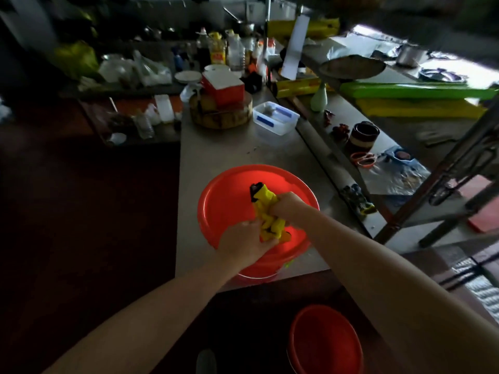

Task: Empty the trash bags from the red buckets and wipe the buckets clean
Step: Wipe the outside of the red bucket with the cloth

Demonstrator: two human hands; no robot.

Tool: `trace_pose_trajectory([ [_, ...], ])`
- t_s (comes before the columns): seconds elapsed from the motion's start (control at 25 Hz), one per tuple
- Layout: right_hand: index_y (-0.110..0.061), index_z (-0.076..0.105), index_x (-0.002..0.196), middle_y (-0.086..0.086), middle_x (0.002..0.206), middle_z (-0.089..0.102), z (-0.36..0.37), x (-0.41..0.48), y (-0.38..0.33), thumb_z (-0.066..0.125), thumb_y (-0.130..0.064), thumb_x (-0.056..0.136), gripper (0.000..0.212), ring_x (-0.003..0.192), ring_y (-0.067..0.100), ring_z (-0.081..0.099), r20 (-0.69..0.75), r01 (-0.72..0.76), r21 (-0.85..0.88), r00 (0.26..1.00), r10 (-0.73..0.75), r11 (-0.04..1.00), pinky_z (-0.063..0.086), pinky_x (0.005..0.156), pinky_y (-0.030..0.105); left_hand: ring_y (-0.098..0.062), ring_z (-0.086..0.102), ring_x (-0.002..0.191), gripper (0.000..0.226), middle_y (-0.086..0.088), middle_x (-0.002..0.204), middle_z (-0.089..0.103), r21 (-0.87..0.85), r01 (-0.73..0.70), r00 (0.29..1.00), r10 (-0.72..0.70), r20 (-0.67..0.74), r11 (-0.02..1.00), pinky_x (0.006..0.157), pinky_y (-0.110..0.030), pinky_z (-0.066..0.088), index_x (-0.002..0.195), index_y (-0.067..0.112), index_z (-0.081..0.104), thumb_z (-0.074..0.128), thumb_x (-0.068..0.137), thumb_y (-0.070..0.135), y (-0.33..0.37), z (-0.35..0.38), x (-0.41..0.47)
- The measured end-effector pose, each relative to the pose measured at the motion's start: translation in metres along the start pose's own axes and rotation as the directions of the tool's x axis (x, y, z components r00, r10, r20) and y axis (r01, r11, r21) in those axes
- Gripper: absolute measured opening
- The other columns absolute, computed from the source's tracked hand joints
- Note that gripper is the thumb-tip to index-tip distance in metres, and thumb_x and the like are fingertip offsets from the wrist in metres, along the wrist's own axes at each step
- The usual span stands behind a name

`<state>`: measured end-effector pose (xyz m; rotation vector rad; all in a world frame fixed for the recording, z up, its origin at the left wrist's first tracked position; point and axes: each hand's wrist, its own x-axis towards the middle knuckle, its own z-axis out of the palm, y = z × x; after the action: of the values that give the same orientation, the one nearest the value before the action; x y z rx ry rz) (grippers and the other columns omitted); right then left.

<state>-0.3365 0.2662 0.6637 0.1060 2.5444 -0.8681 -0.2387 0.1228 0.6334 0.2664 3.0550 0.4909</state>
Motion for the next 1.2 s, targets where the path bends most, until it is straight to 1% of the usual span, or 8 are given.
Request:
trace_pose_trajectory([
  [0.2,0.005,0.064,0.114,0.022,0.107,0.073,-0.008,-0.031,0.001,0.068,-0.009,0.088,0.03,0.091,0.033,0.073,0.033,-0.141,0.632,0.987,0.156,0.762,0.061,0.083,0.049,-0.033,0.062,0.106,0.053,-0.009,0.115,0.065,-0.251,0.052,0.991,-0.082,-0.108,0.967,0.078,-0.039,0.046,0.135,0.018,0.047,0.065,0.09,0.04,0.021,-0.009,-0.001],
  [0.36,-0.002,0.061,0.114,0.019,0.111,0.064,-0.033,-0.055,0.008,0.07,-0.016,0.095,0.025,0.089,0.033,0.068,0.004,-0.056,0.857,0.995,0.103,0.512,0.061,0.077,0.044,-0.033,0.058,0.113,0.045,-0.014,0.121,0.063,-0.346,-0.089,0.97,0.003,-0.241,0.934,0.089,-0.033,0.039,0.13,0.012,0.056,0.061,0.085,0.008,0.023,-0.05,0.018],
  [0.48,-0.011,0.044,0.143,0.016,0.125,0.059,-0.056,-0.067,0.019,0.074,-0.027,0.092,0.06,0.092,0.031,0.067,-0.198,0.051,0.74,0.969,0.146,0.67,0.061,0.074,0.043,-0.03,0.058,0.114,0.056,-0.012,0.127,0.062,-0.394,-0.152,0.97,0.061,-0.234,0.906,0.088,-0.028,0.04,0.136,0.015,0.051,0.062,0.082,0.002,0.027,-0.083,0.034],
  [0.6,-0.026,0.045,0.148,0.01,0.14,0.052,-0.072,-0.083,0.03,0.08,-0.028,0.085,0.072,0.122,0.027,0.056,-0.4,0.229,0.204,0.907,-0.133,0.952,0.054,0.098,0.045,-0.024,0.061,0.105,0.054,-0.006,0.123,0.063,-0.423,-0.212,0.972,0.147,-0.181,0.881,0.08,-0.022,0.039,0.134,0.017,0.048,0.067,0.084,0.008,0.038,-0.105,0.043],
  [0.72,-0.03,0.05,0.145,0.001,0.147,0.047,-0.071,-0.104,0.034,0.082,-0.032,0.083,0.07,0.134,0.02,0.045,-0.296,0.353,-0.138,0.877,-0.379,0.925,0.043,0.109,0.042,-0.019,0.062,0.102,0.047,-0.001,0.113,0.066,-0.434,-0.286,0.958,0.244,-0.152,0.854,0.081,-0.024,0.042,0.126,0.019,0.051,0.071,0.083,0.014,0.051,-0.115,0.044],
  [0.84,-0.021,0.067,0.111,-0.001,0.105,0.067,-0.067,-0.111,0.033,0.081,-0.032,0.084,0.032,0.099,0.02,0.063,-0.403,0.369,-0.048,0.843,-0.356,0.928,0.053,0.081,0.035,-0.014,0.063,0.1,0.045,-0.002,0.113,0.068,-0.493,-0.353,0.936,0.307,-0.174,0.795,0.083,-0.026,0.048,0.124,0.019,0.052,0.073,0.085,0.019,0.057,-0.117,0.037],
  [0.92,-0.019,0.062,0.089,-0.005,0.08,0.058,-0.068,-0.115,0.033,0.078,-0.028,0.086,0.018,0.078,0.017,0.056,-0.485,0.316,-0.027,0.825,-0.289,0.948,0.042,0.063,0.026,-0.013,0.061,0.104,0.05,-0.001,0.118,0.066,-0.519,-0.356,0.935,0.296,-0.197,0.777,0.086,-0.028,0.049,0.132,0.02,0.05,0.072,0.087,0.025,0.055,-0.112,0.031],
  [1.2,-0.002,0.064,0.094,0.007,0.085,0.06,-0.078,-0.137,0.054,0.077,-0.02,0.085,0.024,0.082,0.022,0.056,-0.579,0.267,0.059,0.794,-0.185,0.962,0.047,0.071,0.035,-0.034,0.061,0.107,0.043,-0.011,0.115,0.065,-0.248,-0.251,0.968,0.235,-0.093,0.936,0.086,-0.045,0.05,0.126,0.016,0.053,0.063,0.089,0.036,0.024,-0.034,-0.006],
])
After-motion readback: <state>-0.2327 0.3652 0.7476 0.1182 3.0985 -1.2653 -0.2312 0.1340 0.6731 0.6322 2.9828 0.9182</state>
